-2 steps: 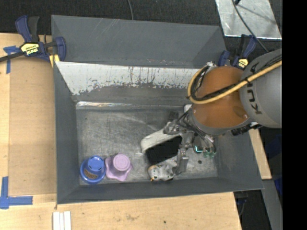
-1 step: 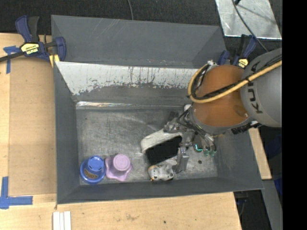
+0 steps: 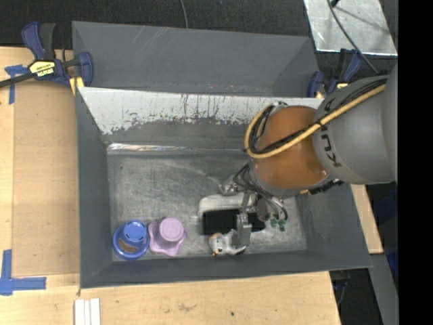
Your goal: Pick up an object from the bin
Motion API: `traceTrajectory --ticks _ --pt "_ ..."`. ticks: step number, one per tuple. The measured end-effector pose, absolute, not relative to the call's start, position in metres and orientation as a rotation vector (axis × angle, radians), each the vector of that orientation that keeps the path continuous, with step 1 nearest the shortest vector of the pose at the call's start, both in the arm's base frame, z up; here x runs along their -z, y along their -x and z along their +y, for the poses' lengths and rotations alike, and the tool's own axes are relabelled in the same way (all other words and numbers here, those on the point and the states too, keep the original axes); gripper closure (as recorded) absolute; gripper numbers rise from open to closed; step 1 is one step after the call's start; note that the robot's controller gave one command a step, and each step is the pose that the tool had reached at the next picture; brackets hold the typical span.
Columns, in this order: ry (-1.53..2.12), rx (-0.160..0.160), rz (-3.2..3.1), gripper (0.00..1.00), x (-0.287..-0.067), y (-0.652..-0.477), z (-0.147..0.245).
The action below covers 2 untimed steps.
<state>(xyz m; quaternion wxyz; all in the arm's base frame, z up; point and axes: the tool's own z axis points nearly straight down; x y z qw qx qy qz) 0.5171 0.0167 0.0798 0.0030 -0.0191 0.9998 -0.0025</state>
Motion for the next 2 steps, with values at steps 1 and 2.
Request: traceTrajectory --ticks 1,2 --pt "0.060 0.008 3.135 1.00 -0.080 -0.517 0.017" --pt "0.310 0.001 3.124 1.00 -0.210 -0.491 0.010"
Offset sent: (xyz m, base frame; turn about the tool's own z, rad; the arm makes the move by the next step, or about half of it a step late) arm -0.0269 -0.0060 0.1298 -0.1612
